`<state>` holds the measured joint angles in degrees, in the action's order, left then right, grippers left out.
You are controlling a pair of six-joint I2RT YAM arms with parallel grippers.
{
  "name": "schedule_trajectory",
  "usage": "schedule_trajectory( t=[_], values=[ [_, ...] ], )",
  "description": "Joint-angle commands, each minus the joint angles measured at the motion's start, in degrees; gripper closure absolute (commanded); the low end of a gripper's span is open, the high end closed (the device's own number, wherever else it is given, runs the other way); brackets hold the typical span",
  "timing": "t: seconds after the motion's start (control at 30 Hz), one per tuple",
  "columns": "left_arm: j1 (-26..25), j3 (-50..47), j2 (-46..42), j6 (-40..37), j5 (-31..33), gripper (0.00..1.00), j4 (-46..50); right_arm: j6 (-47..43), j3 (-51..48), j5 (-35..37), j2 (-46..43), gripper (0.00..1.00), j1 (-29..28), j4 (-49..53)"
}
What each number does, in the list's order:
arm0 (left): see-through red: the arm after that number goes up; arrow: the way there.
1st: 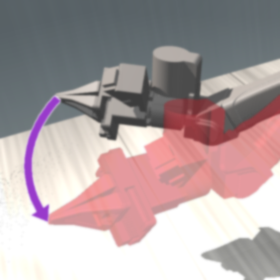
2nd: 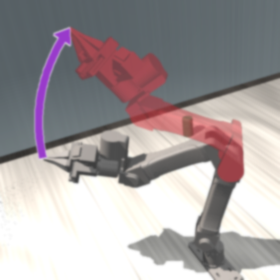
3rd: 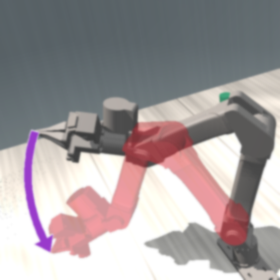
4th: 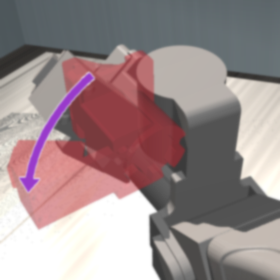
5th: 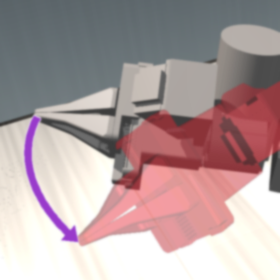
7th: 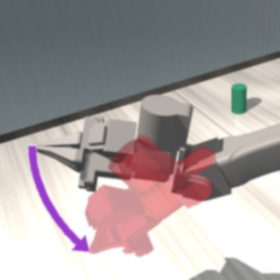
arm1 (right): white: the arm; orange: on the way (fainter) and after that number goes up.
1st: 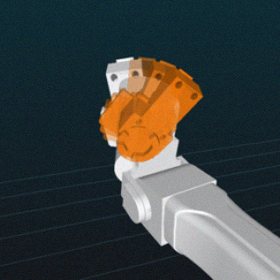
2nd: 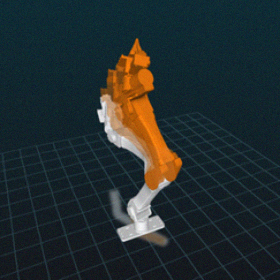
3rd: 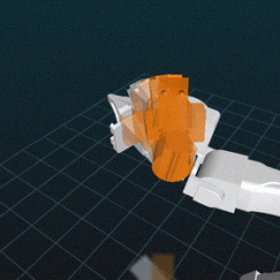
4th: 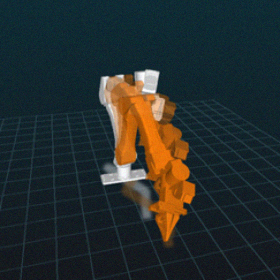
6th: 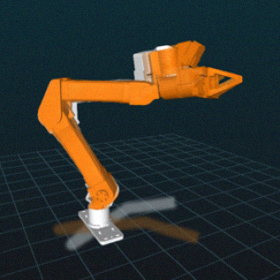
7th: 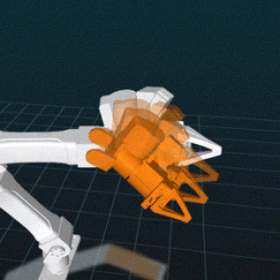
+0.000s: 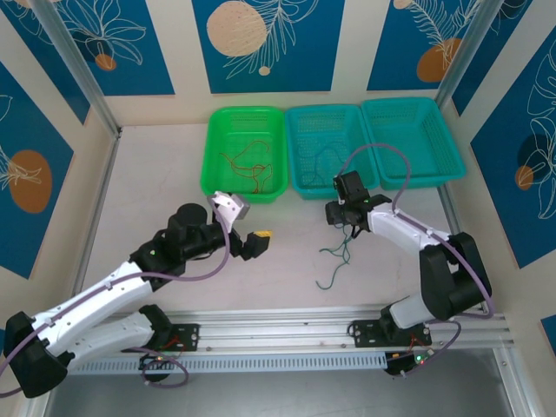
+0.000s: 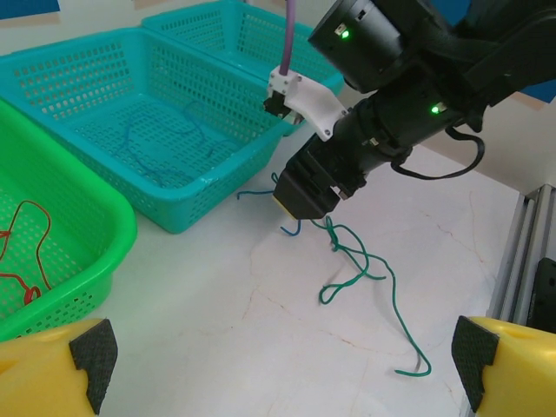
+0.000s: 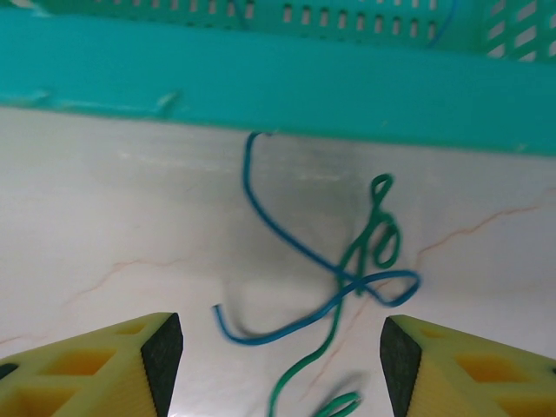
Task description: Untangle the cables
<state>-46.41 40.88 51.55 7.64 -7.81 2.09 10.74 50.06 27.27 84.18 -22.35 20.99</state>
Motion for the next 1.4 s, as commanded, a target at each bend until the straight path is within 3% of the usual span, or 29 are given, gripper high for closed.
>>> schedule_trajectory(
  t=[0.0, 0.13, 0.4, 0.77, 1.13, 1.37],
  values=[
    [-0.5, 0.0, -1.3, 0.9, 0.1, 0.0, -1.4, -6.7, 2.2, 4.9, 2.4, 0.36, 0.1, -2.1],
    [-0.5, -0.4, -2.3, 1.1, 0.5, 0.0, -1.1, -7.4, 3.1, 5.1, 6.0, 0.38, 1.1, -2.4],
    [-0.6, -1.4, -3.1, 1.8, 0.8, 0.0, -1.4, -9.0, 3.6, 5.3, 10.4, 0.61, 1.4, -4.6],
    [-0.6, -1.3, -2.8, 1.5, 1.0, 0.0, -1.5, -10.0, 3.4, 6.1, 12.4, 0.84, 0.9, -6.4],
    [-0.5, -1.1, -2.3, -1.7, -2.0, 0.0, -0.4, -6.6, 0.3, 2.6, 4.6, 0.98, -4.5, -2.7],
    [-0.6, 2.7, 1.8, -7.4, -5.4, 0.0, 9.1, -3.2, -3.0, -1.1, -5.5, 1.0, -5.5, -0.5]
  ],
)
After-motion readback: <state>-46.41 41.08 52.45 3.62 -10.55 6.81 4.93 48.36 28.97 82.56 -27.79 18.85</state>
